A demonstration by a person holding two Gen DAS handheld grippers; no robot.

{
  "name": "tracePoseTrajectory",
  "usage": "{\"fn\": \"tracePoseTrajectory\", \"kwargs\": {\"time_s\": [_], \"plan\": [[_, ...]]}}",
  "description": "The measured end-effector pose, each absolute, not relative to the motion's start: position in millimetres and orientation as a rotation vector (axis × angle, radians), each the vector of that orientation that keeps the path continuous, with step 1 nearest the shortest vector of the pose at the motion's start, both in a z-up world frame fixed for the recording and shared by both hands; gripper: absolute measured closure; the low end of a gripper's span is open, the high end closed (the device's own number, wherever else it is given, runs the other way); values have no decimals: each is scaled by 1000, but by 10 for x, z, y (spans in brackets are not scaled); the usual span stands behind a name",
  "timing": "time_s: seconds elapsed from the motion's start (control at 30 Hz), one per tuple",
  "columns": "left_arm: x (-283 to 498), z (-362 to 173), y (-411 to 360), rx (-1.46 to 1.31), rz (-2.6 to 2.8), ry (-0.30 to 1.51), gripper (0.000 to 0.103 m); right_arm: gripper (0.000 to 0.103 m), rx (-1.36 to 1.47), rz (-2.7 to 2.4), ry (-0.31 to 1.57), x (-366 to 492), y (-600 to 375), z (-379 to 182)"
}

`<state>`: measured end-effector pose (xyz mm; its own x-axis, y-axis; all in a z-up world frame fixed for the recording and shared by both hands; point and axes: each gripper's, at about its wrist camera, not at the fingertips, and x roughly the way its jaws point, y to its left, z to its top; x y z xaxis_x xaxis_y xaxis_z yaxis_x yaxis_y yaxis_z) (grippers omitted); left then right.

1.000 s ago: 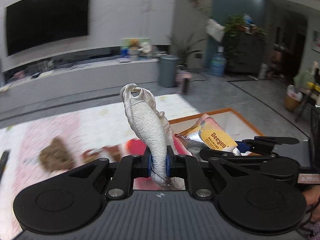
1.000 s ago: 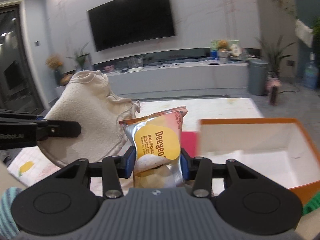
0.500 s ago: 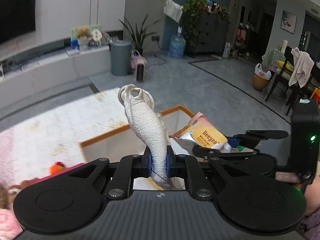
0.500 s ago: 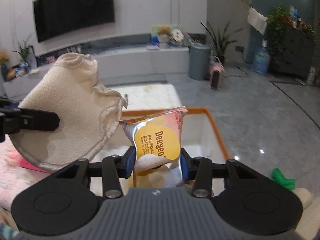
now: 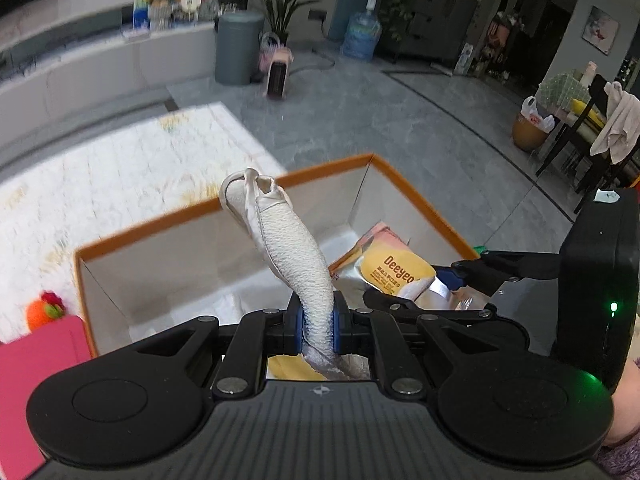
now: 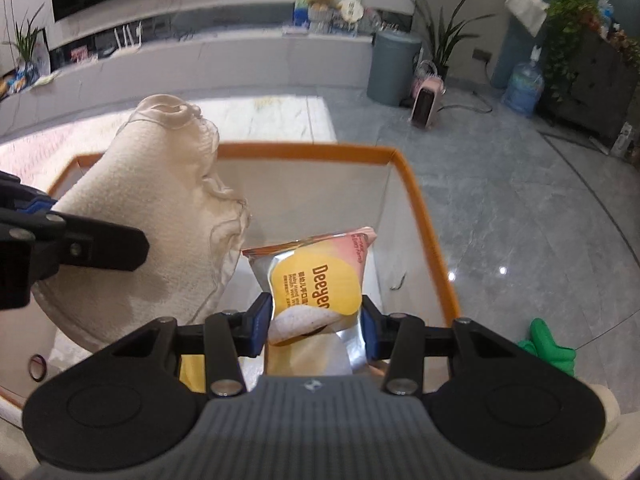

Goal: Organize soft objects
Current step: 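Lift the bag and packet and carry them over the box, then open both tools to drop the bag and packet into the box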

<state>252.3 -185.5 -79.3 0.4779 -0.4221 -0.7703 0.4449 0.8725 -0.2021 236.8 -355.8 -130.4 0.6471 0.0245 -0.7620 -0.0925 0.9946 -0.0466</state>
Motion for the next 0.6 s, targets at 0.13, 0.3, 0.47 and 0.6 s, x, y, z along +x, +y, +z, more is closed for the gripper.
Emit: {"fn": "tracePoseTrajectory", "kwargs": {"time_s": [0.13,0.3,0.47,0.6], "plan": [[2580,-874,-1856,5,-527,982,89,58,-112,71,914,2501,-3529,-1425],[2658,-1014,-1836,-1,-530,1026,89,58,-145,91,956,2591,-3490,-1492],[2729,-1111,-1890,11,-515,1080,87,56,-166,89,984,2656,-3473,-1513],[2696,-1103,-1877,34,-520,1071,77,55,-186,79,983,2659,-3443,-1497]]}}
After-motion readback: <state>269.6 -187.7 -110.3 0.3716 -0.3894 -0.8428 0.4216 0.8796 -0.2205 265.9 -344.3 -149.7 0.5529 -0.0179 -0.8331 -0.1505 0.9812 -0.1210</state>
